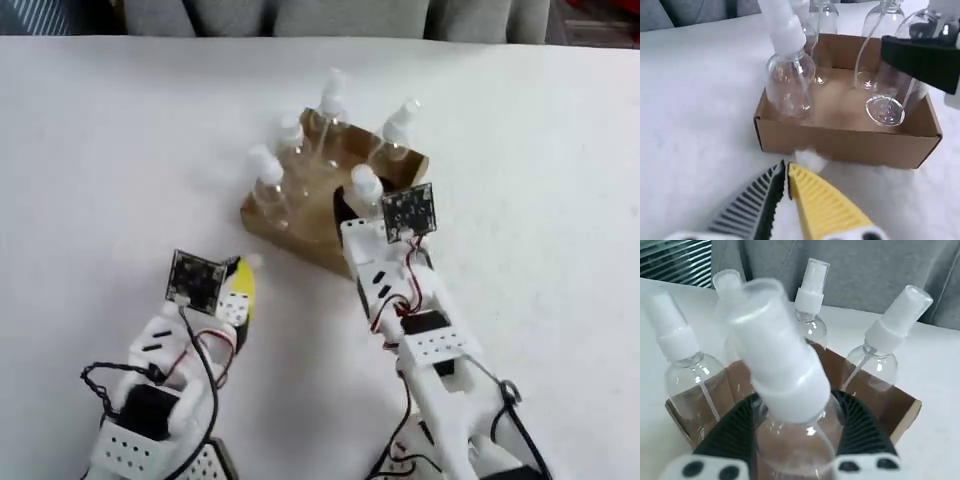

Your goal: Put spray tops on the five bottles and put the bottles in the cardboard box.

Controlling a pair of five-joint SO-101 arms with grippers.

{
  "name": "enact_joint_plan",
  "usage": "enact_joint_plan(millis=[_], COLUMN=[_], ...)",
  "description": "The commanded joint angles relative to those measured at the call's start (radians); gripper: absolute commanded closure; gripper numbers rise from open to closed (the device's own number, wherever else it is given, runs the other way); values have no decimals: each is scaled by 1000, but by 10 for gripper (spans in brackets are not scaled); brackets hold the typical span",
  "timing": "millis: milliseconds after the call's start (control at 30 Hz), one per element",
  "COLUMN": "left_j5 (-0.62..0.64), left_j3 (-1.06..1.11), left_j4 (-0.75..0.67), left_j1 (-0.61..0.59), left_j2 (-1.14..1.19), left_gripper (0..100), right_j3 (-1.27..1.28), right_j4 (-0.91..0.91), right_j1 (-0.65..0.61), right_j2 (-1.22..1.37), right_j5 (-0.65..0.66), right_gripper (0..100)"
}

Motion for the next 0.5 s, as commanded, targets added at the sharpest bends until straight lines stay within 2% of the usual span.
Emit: enact_joint_plan(millis=[0,267,467], left_j5=[-11,-11,-11], left_j3=[-3,-3,-3], left_j4=[-35,-32,-31], left_j1=[-7,-7,-7], left_j2=[-8,-8,-8], left_gripper=[980,980,980], right_j3=[-18,-20,-20], right_j4=[-62,-199,-208], right_j1=[15,16,16], right_j2=[48,188,237], right_j5=[17,18,18], right_gripper=[983,983,983])
